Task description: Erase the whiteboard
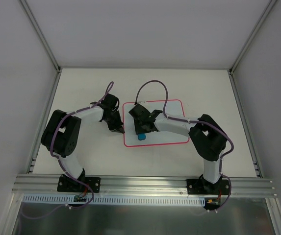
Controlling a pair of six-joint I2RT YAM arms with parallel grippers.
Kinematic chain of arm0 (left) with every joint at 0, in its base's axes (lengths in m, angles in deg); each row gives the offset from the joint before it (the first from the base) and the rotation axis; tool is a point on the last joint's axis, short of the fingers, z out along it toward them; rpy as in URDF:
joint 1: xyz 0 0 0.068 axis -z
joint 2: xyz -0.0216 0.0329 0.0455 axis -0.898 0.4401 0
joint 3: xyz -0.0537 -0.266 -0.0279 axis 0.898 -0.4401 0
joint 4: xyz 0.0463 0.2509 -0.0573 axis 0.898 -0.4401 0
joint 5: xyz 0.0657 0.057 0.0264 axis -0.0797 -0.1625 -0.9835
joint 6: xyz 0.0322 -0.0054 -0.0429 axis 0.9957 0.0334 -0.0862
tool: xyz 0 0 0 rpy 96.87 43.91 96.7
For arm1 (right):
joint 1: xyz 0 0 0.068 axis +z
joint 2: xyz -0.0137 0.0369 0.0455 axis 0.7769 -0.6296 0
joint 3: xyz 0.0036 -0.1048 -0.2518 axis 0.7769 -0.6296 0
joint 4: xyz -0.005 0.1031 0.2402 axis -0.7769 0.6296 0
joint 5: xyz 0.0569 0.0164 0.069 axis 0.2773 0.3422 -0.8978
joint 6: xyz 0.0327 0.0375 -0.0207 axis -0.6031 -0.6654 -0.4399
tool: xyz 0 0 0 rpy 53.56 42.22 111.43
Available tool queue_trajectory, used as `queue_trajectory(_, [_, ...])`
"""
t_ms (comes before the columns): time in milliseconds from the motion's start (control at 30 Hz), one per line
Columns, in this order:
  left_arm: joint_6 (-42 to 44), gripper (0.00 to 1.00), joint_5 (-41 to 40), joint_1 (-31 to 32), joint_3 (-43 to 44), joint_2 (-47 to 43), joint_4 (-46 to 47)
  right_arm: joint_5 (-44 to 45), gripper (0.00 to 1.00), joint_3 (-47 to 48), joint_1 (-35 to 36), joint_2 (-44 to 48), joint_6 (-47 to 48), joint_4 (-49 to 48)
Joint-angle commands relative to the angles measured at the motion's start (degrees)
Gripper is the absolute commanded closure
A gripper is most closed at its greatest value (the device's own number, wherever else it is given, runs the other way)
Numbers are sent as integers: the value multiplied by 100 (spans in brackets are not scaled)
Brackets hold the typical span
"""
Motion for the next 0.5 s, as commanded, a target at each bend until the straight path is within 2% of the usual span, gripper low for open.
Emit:
queue_trajectory(0, [108,100,-579,-101,-243,175,-283,337,100,-581,-378,63,-53,1005])
queue_trajectory(167, [108,100,-544,-101,-340,131,-291,487,100,-1327,-1563,467,-238,970])
queue_trajectory(267, [125,100,-552,-101,-375,87,-283,452,100,-1530,-2039,573,-264,909])
queue_trajectory(367, [134,100,-570,-101,-393,61,-291,417,100,-1645,-2181,635,-370,900])
queue_trajectory(467, [143,100,-517,-110,-393,43,-283,215,100,-1549,-2016,530,-343,777])
